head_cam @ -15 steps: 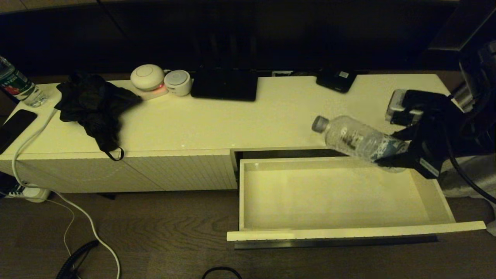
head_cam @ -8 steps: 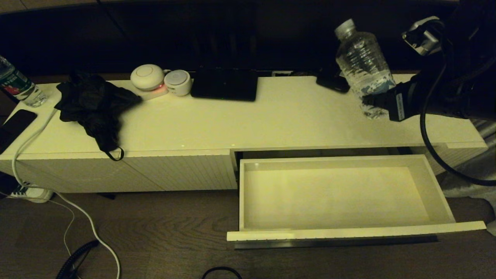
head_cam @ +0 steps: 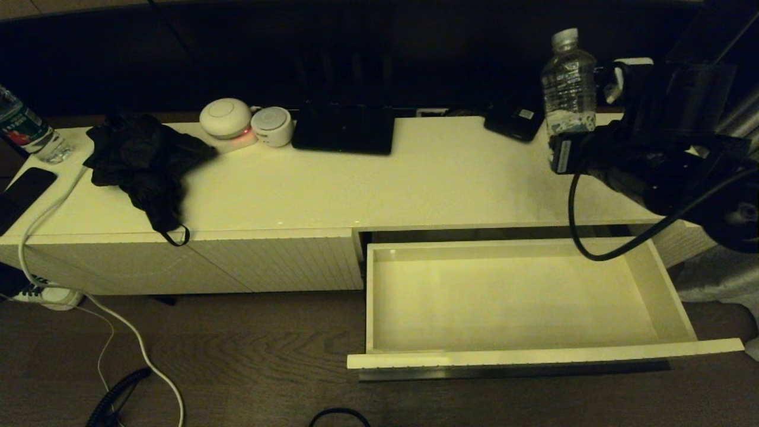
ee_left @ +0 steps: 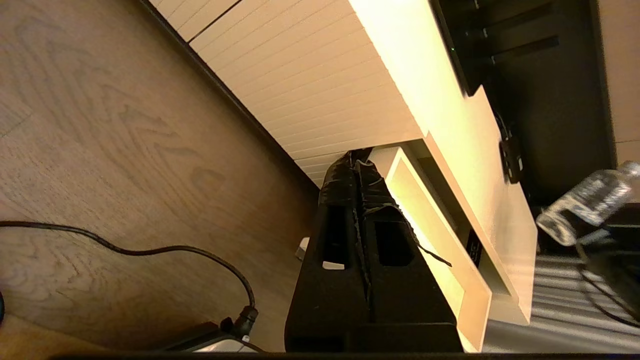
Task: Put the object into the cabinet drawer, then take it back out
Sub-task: Take the mineral water out of the drawer and put it on the table
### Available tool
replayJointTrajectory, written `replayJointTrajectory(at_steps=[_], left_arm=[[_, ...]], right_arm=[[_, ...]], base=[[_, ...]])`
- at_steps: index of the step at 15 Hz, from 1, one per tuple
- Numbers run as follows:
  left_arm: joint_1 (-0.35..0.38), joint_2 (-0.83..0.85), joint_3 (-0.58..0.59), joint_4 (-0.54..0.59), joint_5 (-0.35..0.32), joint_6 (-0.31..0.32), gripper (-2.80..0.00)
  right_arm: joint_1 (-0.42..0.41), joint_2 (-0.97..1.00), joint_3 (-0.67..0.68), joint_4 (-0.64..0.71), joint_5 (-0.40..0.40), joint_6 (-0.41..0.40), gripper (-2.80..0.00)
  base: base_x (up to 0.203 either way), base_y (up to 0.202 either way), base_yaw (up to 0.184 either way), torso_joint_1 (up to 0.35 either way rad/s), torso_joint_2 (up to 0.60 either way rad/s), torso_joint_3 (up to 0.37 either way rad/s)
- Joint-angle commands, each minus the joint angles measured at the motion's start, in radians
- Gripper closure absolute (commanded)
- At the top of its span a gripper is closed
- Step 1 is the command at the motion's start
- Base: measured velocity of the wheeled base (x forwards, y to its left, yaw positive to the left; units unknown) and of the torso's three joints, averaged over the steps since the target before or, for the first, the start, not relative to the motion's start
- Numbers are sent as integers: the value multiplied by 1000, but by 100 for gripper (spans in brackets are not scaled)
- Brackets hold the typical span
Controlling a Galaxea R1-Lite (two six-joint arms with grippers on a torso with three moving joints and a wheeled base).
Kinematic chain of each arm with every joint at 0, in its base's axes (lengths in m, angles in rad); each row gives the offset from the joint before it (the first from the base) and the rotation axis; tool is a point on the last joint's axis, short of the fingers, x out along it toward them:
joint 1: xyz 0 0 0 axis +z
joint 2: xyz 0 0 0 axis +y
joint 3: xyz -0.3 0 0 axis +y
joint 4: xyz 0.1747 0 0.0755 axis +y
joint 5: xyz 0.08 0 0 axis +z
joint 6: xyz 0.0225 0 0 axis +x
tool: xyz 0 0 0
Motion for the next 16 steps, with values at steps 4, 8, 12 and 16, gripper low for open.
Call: replayJointTrajectory(at_steps=[4,8,12,16], left_arm=[[0,-2,2,0,0,-6,0],[0,-2,0,0,0,-6,0],[0,-2,0,0,0,-6,0],[0,-2,0,0,0,-6,0]], right_arm=[[-6,205,23,-334,-197,31,0],[-11,314,42,-571,-285,62,0],[-34,400,63,-764,-342,63,0],[-48,461,45,-892,-351,41,0]], base=[[0,0,0,0,0,0],[0,0,0,0,0,0],[0,0,0,0,0,0],[0,0,0,0,0,0]])
